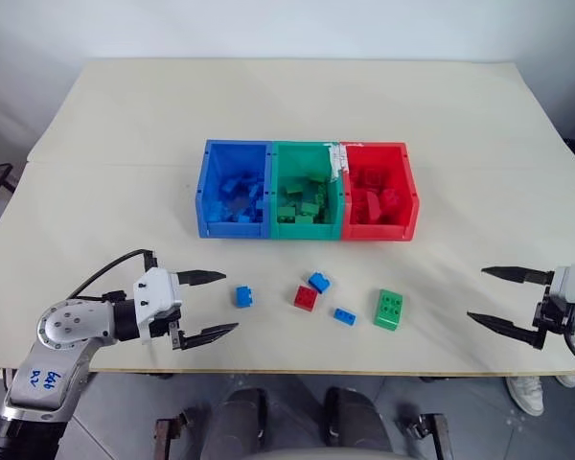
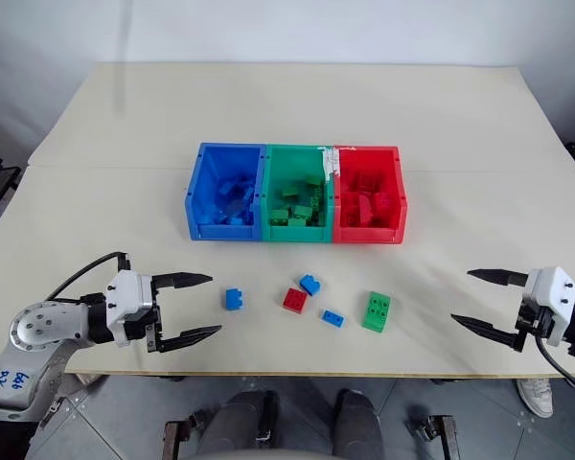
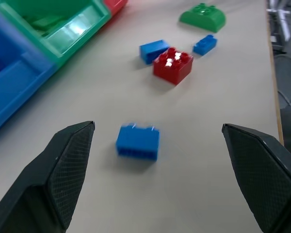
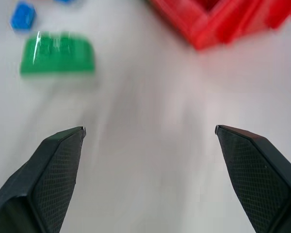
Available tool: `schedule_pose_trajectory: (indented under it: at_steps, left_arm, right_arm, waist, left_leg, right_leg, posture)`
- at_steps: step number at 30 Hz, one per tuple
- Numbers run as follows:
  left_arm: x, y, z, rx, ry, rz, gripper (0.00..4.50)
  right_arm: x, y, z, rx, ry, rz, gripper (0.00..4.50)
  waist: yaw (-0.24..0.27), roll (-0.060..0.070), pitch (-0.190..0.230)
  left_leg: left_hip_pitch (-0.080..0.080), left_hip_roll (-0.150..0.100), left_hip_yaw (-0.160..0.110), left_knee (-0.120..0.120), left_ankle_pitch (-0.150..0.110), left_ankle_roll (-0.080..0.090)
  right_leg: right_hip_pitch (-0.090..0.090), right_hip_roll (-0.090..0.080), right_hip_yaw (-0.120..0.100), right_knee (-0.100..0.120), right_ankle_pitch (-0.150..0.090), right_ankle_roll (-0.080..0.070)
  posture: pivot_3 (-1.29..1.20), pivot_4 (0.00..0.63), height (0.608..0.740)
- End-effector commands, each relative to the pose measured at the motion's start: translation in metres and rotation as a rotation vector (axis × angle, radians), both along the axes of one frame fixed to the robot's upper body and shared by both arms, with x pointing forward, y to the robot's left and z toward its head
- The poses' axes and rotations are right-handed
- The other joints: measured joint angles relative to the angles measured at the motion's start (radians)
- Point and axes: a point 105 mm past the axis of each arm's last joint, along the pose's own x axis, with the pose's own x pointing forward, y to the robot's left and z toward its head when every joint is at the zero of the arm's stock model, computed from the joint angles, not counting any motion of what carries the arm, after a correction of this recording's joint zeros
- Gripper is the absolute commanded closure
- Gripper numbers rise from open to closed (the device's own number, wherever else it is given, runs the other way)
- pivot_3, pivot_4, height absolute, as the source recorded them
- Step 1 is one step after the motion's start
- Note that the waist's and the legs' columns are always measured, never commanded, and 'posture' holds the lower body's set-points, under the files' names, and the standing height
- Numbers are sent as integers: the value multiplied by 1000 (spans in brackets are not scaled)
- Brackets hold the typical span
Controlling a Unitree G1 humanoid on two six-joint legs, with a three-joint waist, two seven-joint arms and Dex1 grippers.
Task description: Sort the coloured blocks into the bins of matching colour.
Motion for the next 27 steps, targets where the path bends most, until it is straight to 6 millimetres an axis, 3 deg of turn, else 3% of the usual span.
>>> schedule_pose_trajectory:
  at_steps: [1, 6, 10, 17, 20, 27]
  left_arm:
    - [-1, -6, 9, -4, -39, -26, 28]
    - [-4, -2, 8, 1, -29, -11, 28]
    - [-8, 4, 5, 3, -20, 26, 28]
    - [-19, 8, 3, 9, 5, 68, 28]
    - [-20, 8, 3, 9, 4, 75, 0]
    - [-14, 10, 7, 15, -13, 85, 0]
  right_arm:
    - [5, 7, 11, -48, -39, 66, 0]
    - [23, 50, 17, -42, 14, 220, 0]
    - [29, 88, 11, -47, 93, 331, 0]
    - [41, 121, -8, -57, 95, 382, 0]
    - [38, 120, -18, -70, 127, 395, 571]
    - [33, 115, -29, -91, 146, 402, 2845]
  waist:
    - [-7, 0, 0]
    - [-22, 0, 0]
    - [-19, 0, 0]
    - [-3, 0, 0]
    - [4, 0, 0]
    - [4, -1, 0]
  left_leg:
    - [1, 1, 1, 0, 0, 0]
    - [13, 3, 5, -2, -1, -1]
    - [13, 4, 4, -2, -3, -2]
    - [12, 4, 1, 0, -7, 0]
    - [12, 4, 1, 0, -8, 0]
    - [13, 5, 4, 3, -8, 0]
  right_leg:
    - [0, 0, 0, 0, 0, 0]
    - [7, 1, 3, -2, 0, -1]
    - [6, 2, 5, -2, 1, -1]
    - [6, 1, 6, -4, 1, -1]
    - [6, 2, 6, -4, 1, -1]
    - [8, 2, 6, -5, 1, -1]
  posture:
    - [0, 150, 740]
    - [0, 150, 740]
    - [0, 150, 740]
    - [0, 150, 740]
    - [0, 150, 740]
    - [0, 150, 740]
